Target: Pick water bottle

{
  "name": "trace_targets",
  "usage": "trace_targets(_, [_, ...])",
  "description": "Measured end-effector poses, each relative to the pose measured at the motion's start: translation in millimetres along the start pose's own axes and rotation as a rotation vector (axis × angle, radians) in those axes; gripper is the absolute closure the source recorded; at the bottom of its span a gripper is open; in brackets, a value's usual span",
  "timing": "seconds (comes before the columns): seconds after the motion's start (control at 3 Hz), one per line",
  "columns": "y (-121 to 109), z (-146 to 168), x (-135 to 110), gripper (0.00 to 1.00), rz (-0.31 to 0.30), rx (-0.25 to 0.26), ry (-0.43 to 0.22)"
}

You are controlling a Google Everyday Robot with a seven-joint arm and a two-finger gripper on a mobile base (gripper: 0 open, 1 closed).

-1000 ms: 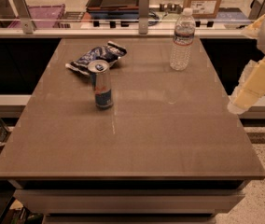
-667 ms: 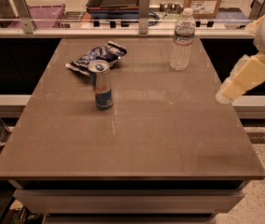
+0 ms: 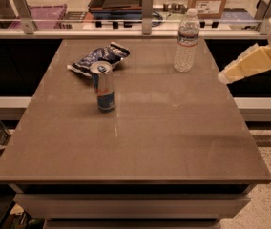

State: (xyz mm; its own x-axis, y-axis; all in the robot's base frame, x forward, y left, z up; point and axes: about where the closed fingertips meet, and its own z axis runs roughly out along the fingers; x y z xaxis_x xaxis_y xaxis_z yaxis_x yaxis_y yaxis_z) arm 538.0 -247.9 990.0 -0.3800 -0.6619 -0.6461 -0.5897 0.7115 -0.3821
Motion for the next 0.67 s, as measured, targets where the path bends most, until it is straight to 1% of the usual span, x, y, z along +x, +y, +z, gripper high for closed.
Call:
trace_targets(0.33, [-28, 15, -8, 0.0, 0.044, 0.055, -0.096])
trace_targets(0.67, [-45, 38, -19, 0.0, 0.074, 0.063, -0.182])
